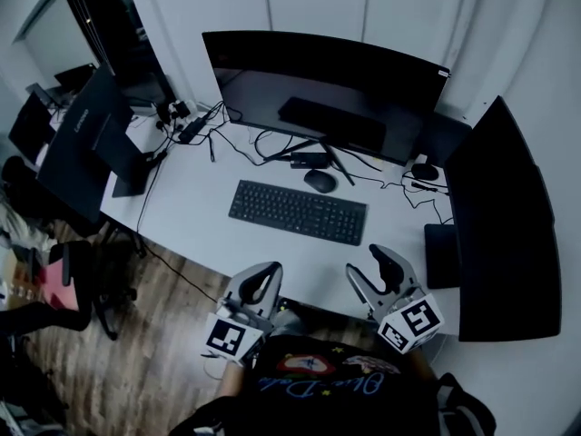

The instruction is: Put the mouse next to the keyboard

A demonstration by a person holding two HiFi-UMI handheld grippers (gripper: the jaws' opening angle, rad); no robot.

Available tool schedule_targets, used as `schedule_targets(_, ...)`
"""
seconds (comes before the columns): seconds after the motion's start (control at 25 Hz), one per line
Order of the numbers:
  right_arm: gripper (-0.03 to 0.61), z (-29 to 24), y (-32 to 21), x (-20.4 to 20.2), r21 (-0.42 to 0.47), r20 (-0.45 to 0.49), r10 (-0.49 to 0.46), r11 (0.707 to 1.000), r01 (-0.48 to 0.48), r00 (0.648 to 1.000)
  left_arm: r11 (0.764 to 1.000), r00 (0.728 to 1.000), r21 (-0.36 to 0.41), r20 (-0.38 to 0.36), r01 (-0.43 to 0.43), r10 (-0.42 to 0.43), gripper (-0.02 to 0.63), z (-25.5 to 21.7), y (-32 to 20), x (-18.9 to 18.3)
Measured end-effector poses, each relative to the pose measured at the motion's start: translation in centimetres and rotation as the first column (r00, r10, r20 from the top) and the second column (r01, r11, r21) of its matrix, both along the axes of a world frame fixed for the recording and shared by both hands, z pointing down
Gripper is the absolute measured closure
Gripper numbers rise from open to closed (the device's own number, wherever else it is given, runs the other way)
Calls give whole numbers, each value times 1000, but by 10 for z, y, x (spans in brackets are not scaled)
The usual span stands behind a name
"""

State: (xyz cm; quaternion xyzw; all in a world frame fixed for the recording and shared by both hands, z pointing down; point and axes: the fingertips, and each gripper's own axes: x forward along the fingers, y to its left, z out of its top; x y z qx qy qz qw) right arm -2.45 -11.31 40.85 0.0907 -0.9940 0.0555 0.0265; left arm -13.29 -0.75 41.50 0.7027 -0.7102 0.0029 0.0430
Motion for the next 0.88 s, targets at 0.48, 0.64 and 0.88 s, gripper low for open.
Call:
schedule_targets(0.48,370,4,-50,-83,-2,-70,118,993,-119,990,993,992,-10,-23,-122,121,611,1,-57,-96)
schedule_targets(0.64,370,11,-67,-105,14,-111,147,989,-147,983,990,990,-16,-21,-143,143,611,5,-69,-122)
schedule_targets(0.88,367,24,-94,-140,39,-174,171,985,-167,970,987,986,-30,-51,-159,157,609,17,-83,-159)
